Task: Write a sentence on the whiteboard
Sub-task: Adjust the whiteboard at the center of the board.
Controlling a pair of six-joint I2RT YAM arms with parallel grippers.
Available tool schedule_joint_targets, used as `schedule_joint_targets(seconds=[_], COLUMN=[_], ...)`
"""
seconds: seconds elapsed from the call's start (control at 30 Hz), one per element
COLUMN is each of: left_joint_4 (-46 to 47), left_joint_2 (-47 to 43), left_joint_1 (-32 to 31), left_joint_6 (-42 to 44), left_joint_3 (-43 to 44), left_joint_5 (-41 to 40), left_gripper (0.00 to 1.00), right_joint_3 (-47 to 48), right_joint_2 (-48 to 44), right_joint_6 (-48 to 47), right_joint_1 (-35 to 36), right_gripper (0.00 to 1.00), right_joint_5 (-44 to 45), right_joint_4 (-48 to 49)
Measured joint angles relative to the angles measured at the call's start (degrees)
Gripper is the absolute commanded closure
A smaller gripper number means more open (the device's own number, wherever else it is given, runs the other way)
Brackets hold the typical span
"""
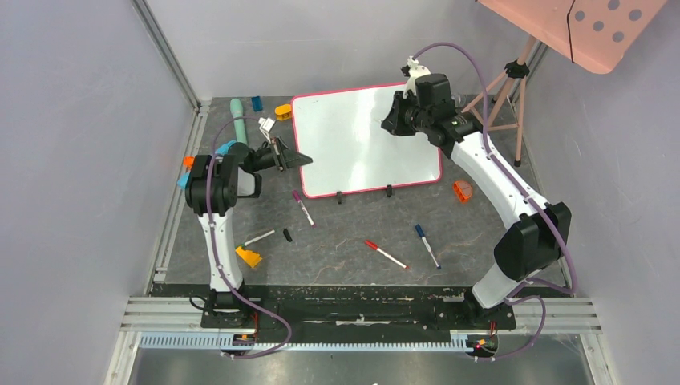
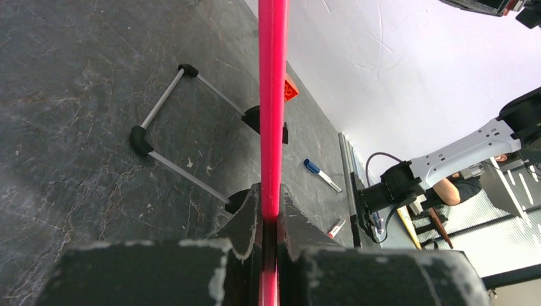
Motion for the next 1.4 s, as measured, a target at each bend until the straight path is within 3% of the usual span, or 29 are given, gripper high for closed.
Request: schedule_joint_targets(seconds=[0.57,1.4], left_joint_4=[1.1,0.9], left_joint_2=[-3.3,-6.4], left_joint_1=[-3.3,-2.9], left_joint_6=[6.0,6.1], left_joint_3=[-7.1,-9.9], left_joint_5=[0.1,0.5], left_gripper=[0.98,0.98], right_joint_3=[-2.5,-5.2], right_joint_2=[-2.7,-5.7], right_joint_6=[-0.9,-1.1], right_joint_1=[-0.2,-0.4], right_gripper=[1.0,1.0], right_joint_5=[0.0,0.1], right_joint_4=[0.0,-0.1])
